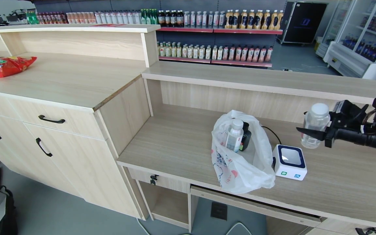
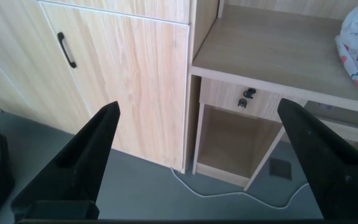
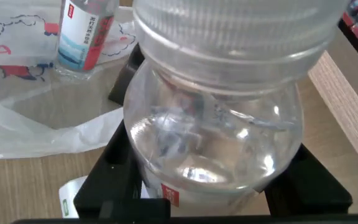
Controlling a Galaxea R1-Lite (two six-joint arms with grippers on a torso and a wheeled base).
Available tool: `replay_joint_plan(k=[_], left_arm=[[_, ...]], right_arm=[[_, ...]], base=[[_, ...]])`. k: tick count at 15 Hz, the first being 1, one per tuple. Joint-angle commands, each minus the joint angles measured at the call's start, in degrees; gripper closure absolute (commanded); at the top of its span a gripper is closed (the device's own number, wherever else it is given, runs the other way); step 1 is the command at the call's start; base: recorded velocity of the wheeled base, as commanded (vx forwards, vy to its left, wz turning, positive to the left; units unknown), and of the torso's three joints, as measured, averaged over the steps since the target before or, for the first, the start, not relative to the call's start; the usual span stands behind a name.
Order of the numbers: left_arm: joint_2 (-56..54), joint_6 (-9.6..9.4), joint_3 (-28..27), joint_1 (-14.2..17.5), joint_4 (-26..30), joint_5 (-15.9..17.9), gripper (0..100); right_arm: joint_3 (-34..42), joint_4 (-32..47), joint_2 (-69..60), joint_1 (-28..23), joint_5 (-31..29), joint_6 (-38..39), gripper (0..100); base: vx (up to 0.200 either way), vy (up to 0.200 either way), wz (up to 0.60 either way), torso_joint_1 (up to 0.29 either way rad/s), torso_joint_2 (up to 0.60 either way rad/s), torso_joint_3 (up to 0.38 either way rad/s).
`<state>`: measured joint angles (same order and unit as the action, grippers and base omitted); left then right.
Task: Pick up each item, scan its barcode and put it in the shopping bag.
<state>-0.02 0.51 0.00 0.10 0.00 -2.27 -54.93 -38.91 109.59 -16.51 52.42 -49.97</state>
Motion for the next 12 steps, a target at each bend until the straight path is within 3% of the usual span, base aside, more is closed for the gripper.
replay_joint_plan(k=[1, 4, 5, 7, 8, 12], left_arm=[[0.0, 0.02, 0.0, 0.0, 0.0, 0.0, 0], [0.0, 0.02, 0.0, 0.0, 0.0, 0.0, 0], [0.0, 0.02, 0.0, 0.0, 0.0, 0.0, 0], [0.0, 0.02, 0.0, 0.0, 0.0, 0.0, 0], [0.0, 0.02, 0.0, 0.0, 0.0, 0.0, 0], [0.0, 0.02, 0.0, 0.0, 0.0, 0.0, 0]], right_arm=[[1.3, 18.8, -21.1, -3.5, -11.1, 15.1, 100], [1.3, 19.2, -22.9, -1.2, -26.3, 32.6, 100], [1.6, 19.1, -22.8, 1.5, -37.6, 37.7, 100], [2.8, 19.0, -22.3, 5.6, -52.8, 39.7, 100], [3.6, 18.1, -21.4, 6.9, -56.6, 39.8, 100], [5.4, 9.4, -17.0, 10.2, -60.9, 39.9, 100]], base=[[0.0, 0.0, 0.0, 0.0, 0.0, 0.0], [0.0, 0.0, 0.0, 0.0, 0.0, 0.0], [0.0, 0.0, 0.0, 0.0, 0.0, 0.0], [0.0, 0.0, 0.0, 0.0, 0.0, 0.0], [0.0, 0.0, 0.0, 0.0, 0.0, 0.0], [0.0, 0.0, 0.0, 0.0, 0.0, 0.0]])
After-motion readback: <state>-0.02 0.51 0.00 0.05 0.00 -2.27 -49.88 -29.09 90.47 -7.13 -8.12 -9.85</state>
